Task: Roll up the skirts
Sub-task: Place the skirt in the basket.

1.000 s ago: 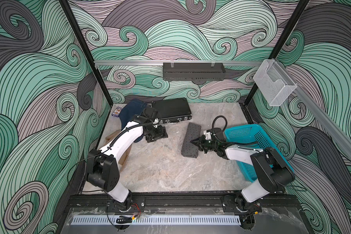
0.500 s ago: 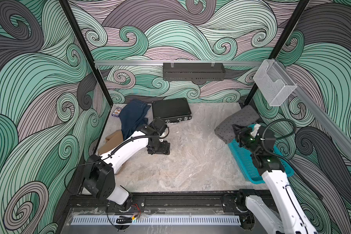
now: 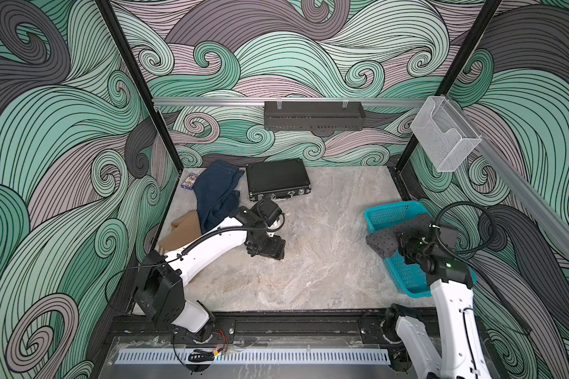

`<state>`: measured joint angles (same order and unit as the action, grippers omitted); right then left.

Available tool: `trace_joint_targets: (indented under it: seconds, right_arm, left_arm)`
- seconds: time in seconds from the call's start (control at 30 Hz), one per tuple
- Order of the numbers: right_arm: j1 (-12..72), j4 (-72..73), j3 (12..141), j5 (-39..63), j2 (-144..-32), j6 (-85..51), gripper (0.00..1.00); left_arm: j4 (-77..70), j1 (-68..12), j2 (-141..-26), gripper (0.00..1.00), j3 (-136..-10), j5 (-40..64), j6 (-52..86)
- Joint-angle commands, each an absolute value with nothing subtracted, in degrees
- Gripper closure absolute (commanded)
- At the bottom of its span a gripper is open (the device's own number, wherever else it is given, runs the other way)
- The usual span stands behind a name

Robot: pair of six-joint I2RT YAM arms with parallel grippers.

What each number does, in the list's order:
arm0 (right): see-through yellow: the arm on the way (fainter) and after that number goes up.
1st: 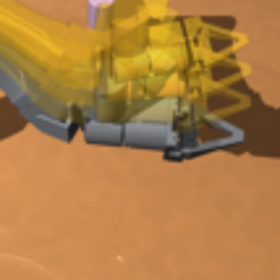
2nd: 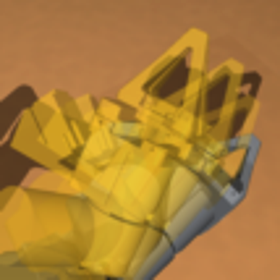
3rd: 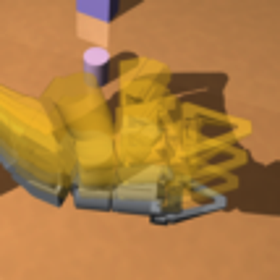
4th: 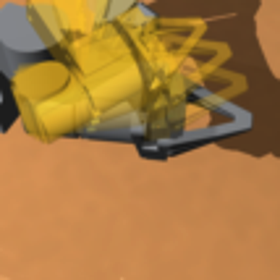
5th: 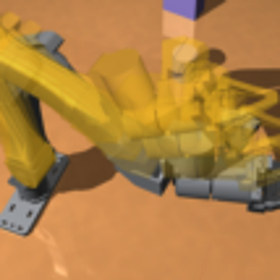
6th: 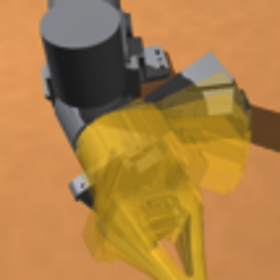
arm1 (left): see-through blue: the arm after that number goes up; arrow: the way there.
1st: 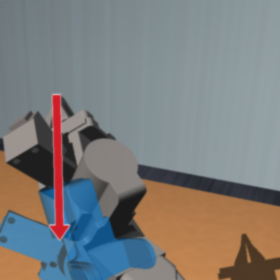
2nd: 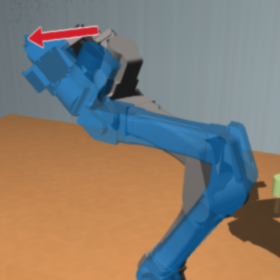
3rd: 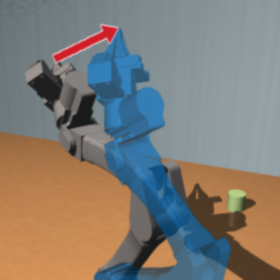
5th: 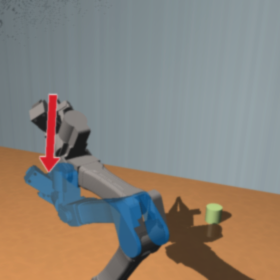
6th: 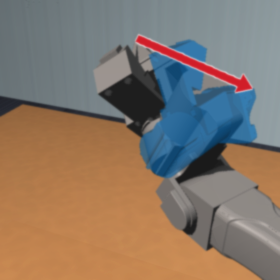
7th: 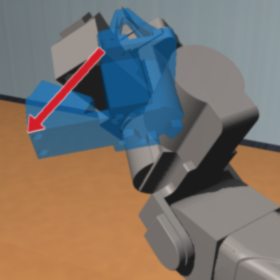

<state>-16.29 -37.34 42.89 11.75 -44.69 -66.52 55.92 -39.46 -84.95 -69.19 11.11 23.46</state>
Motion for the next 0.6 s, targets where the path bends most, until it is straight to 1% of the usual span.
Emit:
trace_joint_targets:
  seconds: [0.0,0.1,0.23,0.4,0.57]
  right_arm:
    - [-17.33,-31.26,42.43,12.46,-48.59,-67.35,1.00]
    - [-17.48,-25.35,40.62,12.56,-53.51,-70.36,1.00]
    - [-18.11,-20.01,41.00,11.84,-61.66,-70.43,1.00]
    - [-18.98,-6.89,39.56,15.10,-72.35,-73.50,1.00]
    - [-19.34,1.59,40.01,15.61,-81.14,-73.70,1.00]
  left_arm:
    - [57.83,-40.15,-84.79,0.23,-70.56,11.94,22.60]
    - [57.91,-40.30,-84.95,0.23,-70.65,12.13,22.39]
    - [58.01,-40.29,-85.12,0.23,-70.63,11.81,22.27]
    - [58.40,-40.30,-86.06,0.23,-70.92,11.36,22.09]
    - [58.70,-40.30,-86.74,0.23,-71.18,10.54,21.82]
